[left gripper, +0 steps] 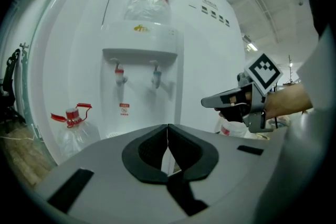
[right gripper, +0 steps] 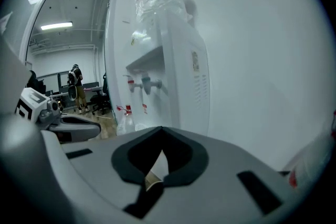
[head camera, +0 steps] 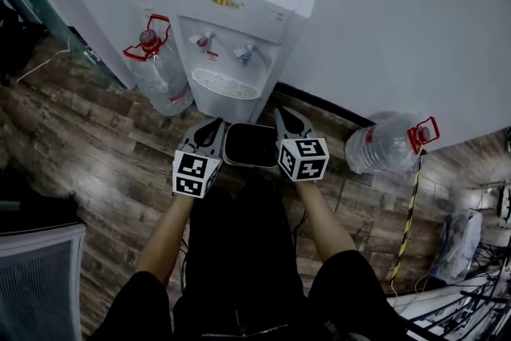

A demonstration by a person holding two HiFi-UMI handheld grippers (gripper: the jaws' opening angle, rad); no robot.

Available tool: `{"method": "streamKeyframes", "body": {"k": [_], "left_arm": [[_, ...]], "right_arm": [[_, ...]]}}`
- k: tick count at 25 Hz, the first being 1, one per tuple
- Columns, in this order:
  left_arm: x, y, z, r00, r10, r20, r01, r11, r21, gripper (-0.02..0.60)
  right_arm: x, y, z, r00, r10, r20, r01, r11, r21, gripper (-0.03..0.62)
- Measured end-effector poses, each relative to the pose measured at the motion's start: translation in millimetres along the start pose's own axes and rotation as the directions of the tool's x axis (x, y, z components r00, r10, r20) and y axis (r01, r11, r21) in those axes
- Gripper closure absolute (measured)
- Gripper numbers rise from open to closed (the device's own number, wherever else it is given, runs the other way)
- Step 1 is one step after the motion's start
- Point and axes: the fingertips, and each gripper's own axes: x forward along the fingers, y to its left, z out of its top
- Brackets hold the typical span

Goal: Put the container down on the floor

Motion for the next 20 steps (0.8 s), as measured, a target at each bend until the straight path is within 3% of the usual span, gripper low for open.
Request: {"method": "streamKeyframes", "body": {"k": [10, 16, 20], "left_arm": [[-74, -26, 179, 0.999, -0.020, -0.040, 0.019, 0.999, -0.032, 0.566], [-133, -44, 287, 0.998, -0.037, -0.054, 0.034, 0.998, -0.051, 0.566], [-172, -62, 334, 0.999, -0.028, -0.034, 0.026, 0.998, -0.056, 0.566]], "right_arm": [[-90, 54, 148, 0.998, 0.026, -0.060, -0.023, 0.999, 0.041, 0.583], [-158, 84, 242, 0.998, -0.001, -0.061, 0.008, 0.994, 0.105, 0.583], [-202, 110, 276, 0.999, -0.018, -0.049, 0.024, 0.992, 0.125, 0.583]]}}
